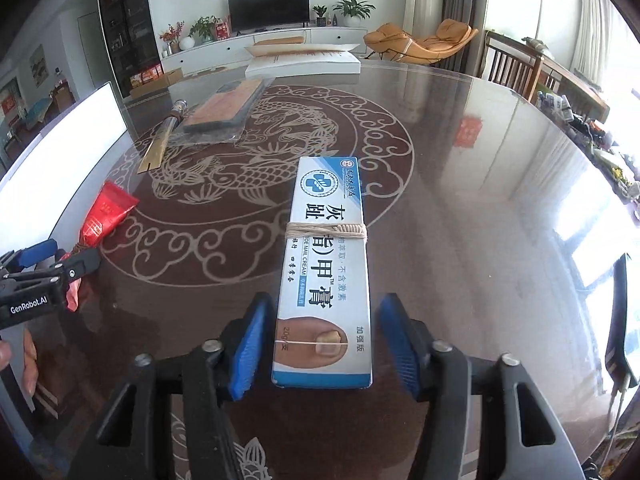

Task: Organize objects
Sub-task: 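Lift the ointment box with the right tool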

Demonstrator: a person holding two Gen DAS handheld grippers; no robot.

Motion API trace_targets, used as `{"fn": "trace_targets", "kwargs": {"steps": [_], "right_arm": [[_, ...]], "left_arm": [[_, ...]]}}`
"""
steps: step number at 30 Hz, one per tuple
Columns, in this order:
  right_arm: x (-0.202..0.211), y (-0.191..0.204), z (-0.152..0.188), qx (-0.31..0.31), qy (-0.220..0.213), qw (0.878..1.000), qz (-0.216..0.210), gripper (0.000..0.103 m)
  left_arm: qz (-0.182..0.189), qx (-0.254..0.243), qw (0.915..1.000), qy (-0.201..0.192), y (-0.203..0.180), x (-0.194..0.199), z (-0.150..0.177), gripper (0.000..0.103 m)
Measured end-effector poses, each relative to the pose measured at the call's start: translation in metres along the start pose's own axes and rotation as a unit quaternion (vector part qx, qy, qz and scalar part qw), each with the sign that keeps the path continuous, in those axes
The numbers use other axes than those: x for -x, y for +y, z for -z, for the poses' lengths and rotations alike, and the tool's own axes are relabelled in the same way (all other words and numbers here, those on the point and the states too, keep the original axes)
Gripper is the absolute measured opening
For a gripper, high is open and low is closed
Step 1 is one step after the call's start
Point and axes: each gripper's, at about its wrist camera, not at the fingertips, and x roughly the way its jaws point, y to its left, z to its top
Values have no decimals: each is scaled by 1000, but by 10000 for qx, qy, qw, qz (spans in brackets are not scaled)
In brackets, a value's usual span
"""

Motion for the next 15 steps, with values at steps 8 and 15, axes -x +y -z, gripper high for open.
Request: {"fn": "trace_targets", "kwargs": {"steps": [8,15], "right_arm": [[-12,-7,2,-116,143,9998,57,103],[-12,-5,2,-113,143,9998,54,103]], "left_arm": [[0,1,10000,0,0,0,0,103],[-1,2,10000,1,0,0,0,103]]}}
